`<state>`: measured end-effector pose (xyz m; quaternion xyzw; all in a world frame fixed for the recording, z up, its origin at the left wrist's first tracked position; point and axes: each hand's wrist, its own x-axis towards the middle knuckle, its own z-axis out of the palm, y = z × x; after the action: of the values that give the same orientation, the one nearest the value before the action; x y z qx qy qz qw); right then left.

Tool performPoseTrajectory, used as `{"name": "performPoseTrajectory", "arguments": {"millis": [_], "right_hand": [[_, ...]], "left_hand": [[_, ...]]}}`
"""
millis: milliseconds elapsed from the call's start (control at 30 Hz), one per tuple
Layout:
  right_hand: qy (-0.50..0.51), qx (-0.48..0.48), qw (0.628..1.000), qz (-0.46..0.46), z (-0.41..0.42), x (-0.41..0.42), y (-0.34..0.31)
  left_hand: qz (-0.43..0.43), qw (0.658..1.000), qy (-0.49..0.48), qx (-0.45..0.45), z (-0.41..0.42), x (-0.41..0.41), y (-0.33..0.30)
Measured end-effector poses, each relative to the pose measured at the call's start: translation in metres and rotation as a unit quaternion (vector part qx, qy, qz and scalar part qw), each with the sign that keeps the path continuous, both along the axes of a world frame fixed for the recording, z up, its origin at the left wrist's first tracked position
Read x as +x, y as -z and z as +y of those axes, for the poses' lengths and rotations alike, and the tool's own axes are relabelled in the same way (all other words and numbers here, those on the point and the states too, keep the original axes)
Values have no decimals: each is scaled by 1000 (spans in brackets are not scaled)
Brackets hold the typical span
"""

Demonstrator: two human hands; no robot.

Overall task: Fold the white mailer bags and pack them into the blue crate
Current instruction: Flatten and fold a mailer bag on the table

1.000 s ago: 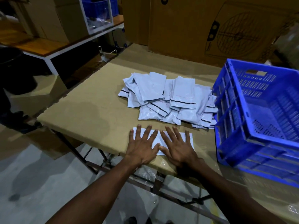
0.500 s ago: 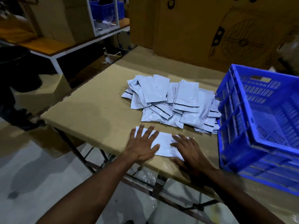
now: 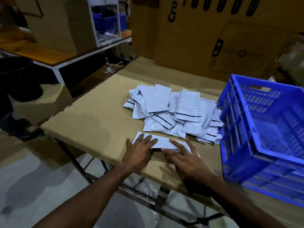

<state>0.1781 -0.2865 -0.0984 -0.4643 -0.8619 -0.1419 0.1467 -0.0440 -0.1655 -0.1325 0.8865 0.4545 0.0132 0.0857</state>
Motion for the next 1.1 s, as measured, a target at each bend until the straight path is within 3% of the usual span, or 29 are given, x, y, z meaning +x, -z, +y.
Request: {"name": "performPoseTrajectory", "arguments": {"millis": [167, 333, 500, 633, 800, 1100], "right_hand": [[11, -61, 985, -164, 21, 3, 5], [57, -95, 991, -74, 36, 8, -36], [171, -79, 977, 104, 48, 36, -101], [203, 23, 953, 224, 55, 72, -143], [254, 22, 904, 343, 51, 125, -189], [376, 57, 881, 282, 8, 200, -232]], "left_hand": [[-36, 999, 34, -20, 12, -1, -8], [-251, 967, -38, -7, 3, 0, 12], [-169, 980, -101, 9, -9, 16, 14], [-103, 992, -56, 44, -18, 41, 18], [-80, 996, -3, 42, -28, 81, 20], [-53, 998, 35, 15, -45, 132, 12]]}}
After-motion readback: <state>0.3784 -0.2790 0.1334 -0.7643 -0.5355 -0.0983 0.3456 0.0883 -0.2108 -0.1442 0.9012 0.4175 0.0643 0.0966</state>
